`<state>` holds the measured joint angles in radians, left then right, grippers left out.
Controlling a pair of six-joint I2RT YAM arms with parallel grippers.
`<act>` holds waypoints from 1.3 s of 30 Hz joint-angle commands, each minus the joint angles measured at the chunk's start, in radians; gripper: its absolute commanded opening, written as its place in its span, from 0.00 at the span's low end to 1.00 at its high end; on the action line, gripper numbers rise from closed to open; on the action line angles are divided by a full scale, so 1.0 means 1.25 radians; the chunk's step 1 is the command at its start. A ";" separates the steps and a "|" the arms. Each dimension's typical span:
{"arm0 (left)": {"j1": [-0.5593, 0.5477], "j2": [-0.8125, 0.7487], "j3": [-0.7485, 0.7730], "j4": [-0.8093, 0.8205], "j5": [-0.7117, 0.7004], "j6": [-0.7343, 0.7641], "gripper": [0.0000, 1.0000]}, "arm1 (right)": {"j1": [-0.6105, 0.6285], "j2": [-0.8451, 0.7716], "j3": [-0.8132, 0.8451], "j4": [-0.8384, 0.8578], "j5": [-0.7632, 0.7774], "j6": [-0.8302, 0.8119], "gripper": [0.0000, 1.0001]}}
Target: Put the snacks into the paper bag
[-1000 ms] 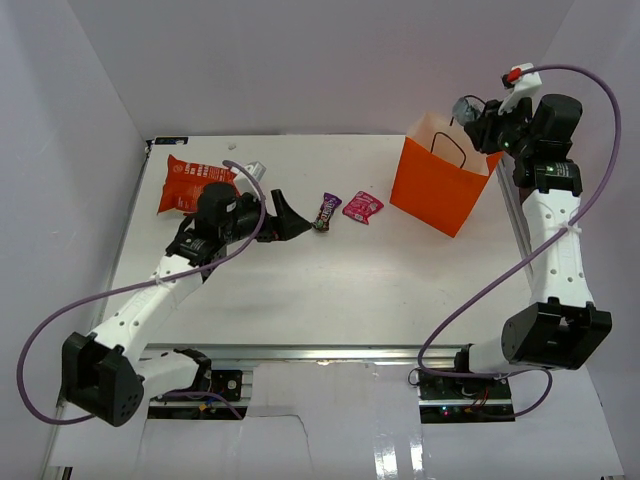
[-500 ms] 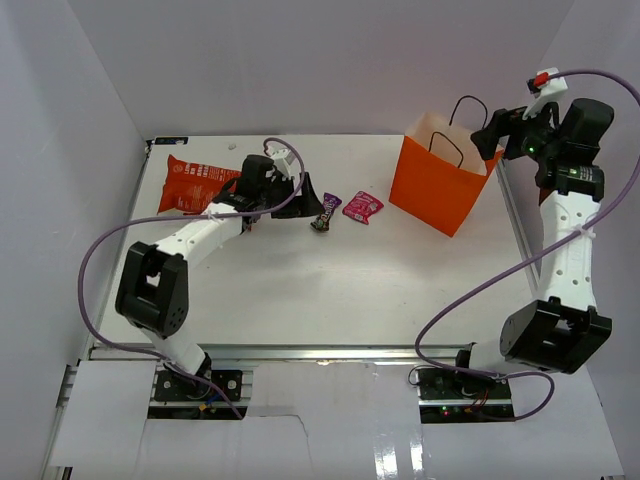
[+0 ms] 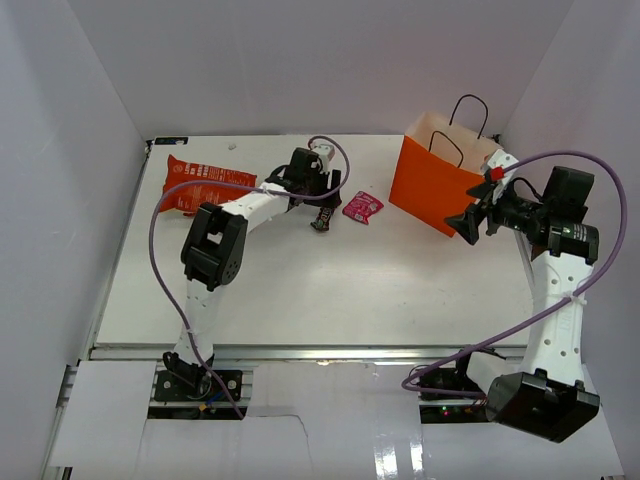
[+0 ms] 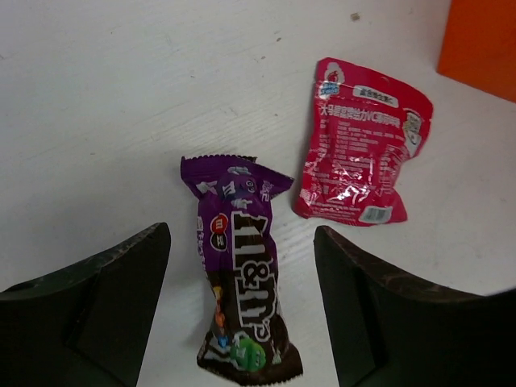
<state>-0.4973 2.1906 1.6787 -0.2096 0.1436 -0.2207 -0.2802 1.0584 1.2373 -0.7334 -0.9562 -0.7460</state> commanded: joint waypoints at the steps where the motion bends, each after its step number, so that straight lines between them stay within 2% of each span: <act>1: -0.010 0.027 0.060 -0.068 -0.087 0.059 0.79 | -0.003 0.000 -0.014 -0.077 -0.036 -0.086 0.87; 3: -0.012 0.035 0.065 -0.076 -0.095 0.062 0.70 | -0.003 0.001 -0.019 -0.086 -0.052 -0.084 0.87; 8: -0.016 0.018 0.022 -0.086 -0.127 0.071 0.58 | -0.003 0.018 -0.040 -0.098 -0.103 -0.083 0.87; 11: -0.017 -0.013 -0.021 -0.085 -0.142 0.070 0.42 | 0.002 0.029 -0.052 -0.112 -0.128 -0.083 0.86; 14: -0.017 -0.049 -0.064 -0.078 -0.130 0.053 0.27 | 0.064 0.033 -0.068 -0.107 -0.076 -0.036 0.80; 17: -0.017 -0.126 -0.108 -0.063 -0.068 0.006 0.19 | 0.205 0.018 -0.127 -0.006 0.041 0.106 0.77; 18: -0.017 -0.143 -0.118 -0.061 -0.046 -0.030 0.16 | 0.287 0.017 -0.145 0.024 0.065 0.150 0.77; 19: -0.017 -0.162 -0.145 -0.051 -0.026 -0.050 0.14 | 0.317 0.021 -0.161 0.057 0.104 0.199 0.76; 20: -0.017 -0.184 -0.166 -0.040 0.012 -0.072 0.13 | 0.345 0.027 -0.174 0.115 0.118 0.295 0.75; 22: -0.018 -0.266 -0.227 0.021 0.044 -0.154 0.13 | 0.408 0.054 -0.193 0.170 0.164 0.393 0.75; 23: -0.017 -0.298 -0.311 0.056 0.081 -0.184 0.13 | 0.429 0.066 -0.197 0.233 0.192 0.498 0.76; 24: -0.017 -0.327 -0.353 0.116 0.095 -0.213 0.13 | 0.462 0.089 -0.202 0.266 0.215 0.548 0.77; 25: -0.017 -0.386 -0.394 0.147 0.107 -0.276 0.13 | 0.479 0.102 -0.203 0.299 0.283 0.607 0.90; 26: -0.017 -0.410 -0.472 0.178 0.129 -0.307 0.13 | 0.511 0.118 -0.201 0.348 0.314 0.705 0.92; 29: -0.018 -0.490 -0.589 0.278 0.148 -0.427 0.13 | 0.552 0.191 -0.169 0.393 0.320 0.789 0.98; 32: -0.037 -0.536 -0.632 0.295 0.129 -0.485 0.14 | 0.606 0.284 -0.147 0.479 0.286 0.950 0.98; 36: -0.049 -0.574 -0.650 0.297 0.101 -0.507 0.15 | 0.649 0.364 -0.110 0.487 0.292 1.053 0.98; 39: -0.051 -0.598 -0.657 0.297 0.089 -0.522 0.16 | 0.676 0.395 -0.099 0.502 0.284 1.083 0.97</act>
<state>-0.5552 1.5124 0.8597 0.1059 0.2714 -0.8162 0.5373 1.5444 1.0611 -0.1810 -0.5976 0.4717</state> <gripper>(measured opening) 0.225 0.974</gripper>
